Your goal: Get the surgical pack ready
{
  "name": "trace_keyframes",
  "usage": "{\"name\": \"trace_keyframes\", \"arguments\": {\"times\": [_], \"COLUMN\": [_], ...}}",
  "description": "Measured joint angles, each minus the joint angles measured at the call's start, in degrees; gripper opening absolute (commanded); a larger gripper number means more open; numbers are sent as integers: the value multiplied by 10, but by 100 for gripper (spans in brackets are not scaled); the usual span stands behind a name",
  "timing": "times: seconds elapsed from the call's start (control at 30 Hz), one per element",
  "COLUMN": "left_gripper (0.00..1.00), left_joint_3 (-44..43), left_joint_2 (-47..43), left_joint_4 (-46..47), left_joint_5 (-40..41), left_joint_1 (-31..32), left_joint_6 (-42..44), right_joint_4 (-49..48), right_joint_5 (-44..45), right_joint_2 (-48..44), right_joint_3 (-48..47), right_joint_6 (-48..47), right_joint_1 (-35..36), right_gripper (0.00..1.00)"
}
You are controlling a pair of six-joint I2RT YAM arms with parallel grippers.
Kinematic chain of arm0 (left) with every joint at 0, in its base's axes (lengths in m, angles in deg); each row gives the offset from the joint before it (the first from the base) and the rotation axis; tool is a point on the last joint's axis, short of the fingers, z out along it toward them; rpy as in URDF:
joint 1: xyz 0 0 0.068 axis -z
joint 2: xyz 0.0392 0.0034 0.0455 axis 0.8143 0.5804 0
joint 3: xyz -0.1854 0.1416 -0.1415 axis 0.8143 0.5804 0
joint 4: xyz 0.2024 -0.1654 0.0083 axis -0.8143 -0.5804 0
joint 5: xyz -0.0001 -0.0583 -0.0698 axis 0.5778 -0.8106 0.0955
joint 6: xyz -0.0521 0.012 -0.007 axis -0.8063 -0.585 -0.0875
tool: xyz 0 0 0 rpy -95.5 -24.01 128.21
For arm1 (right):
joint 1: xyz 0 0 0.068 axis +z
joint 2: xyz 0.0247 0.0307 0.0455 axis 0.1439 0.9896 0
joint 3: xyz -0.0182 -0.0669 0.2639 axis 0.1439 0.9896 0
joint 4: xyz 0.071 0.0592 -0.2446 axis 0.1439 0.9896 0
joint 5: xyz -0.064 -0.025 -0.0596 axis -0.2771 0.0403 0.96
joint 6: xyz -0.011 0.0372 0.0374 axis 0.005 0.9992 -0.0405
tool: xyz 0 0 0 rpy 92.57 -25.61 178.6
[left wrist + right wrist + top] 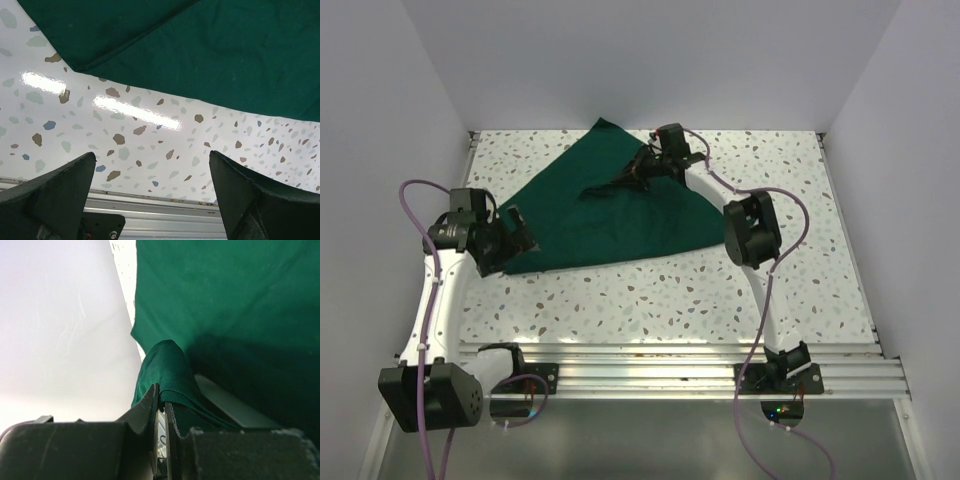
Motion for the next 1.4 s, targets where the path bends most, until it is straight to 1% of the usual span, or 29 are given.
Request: {"name": "trace_keyframes", "arguments": {"times": [0.47,0.57,0.63,0.73,0.83,0.87,0.93,0.97,1.07,1.2,1.27,1.4], "left_gripper": [100,99,99,99,99,99,99,99,100,99,99,99], "left_joint_3": [-3,-3,-3,-3,-3,-3,-3,-3,-3,-3,-3,-3], "left_joint_2": [9,11,12,14,14,14,14,14,14,14,14,14], "left_joint_4": [0,1,1,1,3,3,3,3,4,4,5,5], "left_joint_5": [0,0,-1,-1,-1,-1,-1,-1,-3,-4,-6,-8], "left_joint_1": [0,0,0,0,0,0,0,0,0,0,0,0], "left_joint_6": [0,0,0,-1,-1,-1,-1,-1,-1,-5,-6,-6], "right_joint_4": [-1,-3,-3,-3,-3,-3,-3,-2,0,-5,-12,-15], "right_joint_5": [-3,-7,-11,-16,-19,-19,-20,-20,-19,-19,-17,-15], "right_joint_2": [78,90,98,110,129,132,137,139,151,173,174,174], "right_joint_3": [-88,-97,-100,-113,-137,-140,-145,-147,-174,-231,-239,-241], "right_joint_6": [20,23,24,26,28,29,31,31,36,46,47,37], "right_joint_1": [-20,-23,-23,-23,-23,-23,-23,-23,-24,-25,-28,-34], "right_gripper": [0,2,7,9,14,21,26,33,47,53,55,55]}}
